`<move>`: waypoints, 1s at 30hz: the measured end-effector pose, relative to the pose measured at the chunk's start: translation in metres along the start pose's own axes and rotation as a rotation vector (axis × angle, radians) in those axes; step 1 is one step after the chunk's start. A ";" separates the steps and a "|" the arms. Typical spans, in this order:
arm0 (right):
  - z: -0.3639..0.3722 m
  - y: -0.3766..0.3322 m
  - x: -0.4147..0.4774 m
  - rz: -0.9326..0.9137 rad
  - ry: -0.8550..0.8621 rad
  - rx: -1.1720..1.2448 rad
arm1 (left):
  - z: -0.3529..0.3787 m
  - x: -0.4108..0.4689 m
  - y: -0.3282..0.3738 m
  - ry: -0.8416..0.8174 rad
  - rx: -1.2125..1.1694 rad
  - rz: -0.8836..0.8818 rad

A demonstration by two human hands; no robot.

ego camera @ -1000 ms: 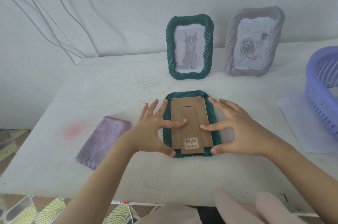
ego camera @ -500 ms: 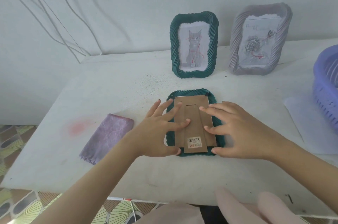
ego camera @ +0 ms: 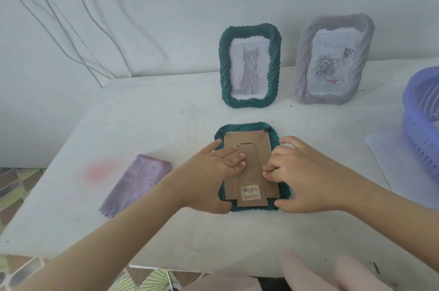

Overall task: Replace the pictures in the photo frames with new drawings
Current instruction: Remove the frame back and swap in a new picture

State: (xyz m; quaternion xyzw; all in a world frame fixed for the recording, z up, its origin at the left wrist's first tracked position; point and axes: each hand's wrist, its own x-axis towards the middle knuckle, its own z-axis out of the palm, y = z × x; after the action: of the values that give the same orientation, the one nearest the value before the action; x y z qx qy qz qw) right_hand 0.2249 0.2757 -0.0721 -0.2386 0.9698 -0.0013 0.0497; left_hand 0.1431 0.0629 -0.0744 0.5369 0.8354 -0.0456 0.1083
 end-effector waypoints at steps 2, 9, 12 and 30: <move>-0.001 -0.003 0.002 0.003 -0.010 -0.051 | 0.000 0.002 0.001 0.019 0.004 0.011; 0.009 -0.008 -0.001 0.008 0.082 -0.106 | 0.004 0.000 0.005 0.057 0.004 0.028; 0.015 -0.007 -0.004 0.002 0.138 -0.106 | 0.003 -0.001 0.006 0.048 0.063 0.025; 0.050 0.009 -0.027 0.193 0.316 0.454 | 0.029 -0.010 -0.010 0.122 -0.331 -0.058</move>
State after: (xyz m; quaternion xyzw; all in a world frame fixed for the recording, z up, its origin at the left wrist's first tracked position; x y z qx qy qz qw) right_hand 0.2491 0.2971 -0.1193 -0.1249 0.9587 -0.2507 -0.0498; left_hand 0.1422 0.0442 -0.1009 0.4891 0.8517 0.1220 0.1430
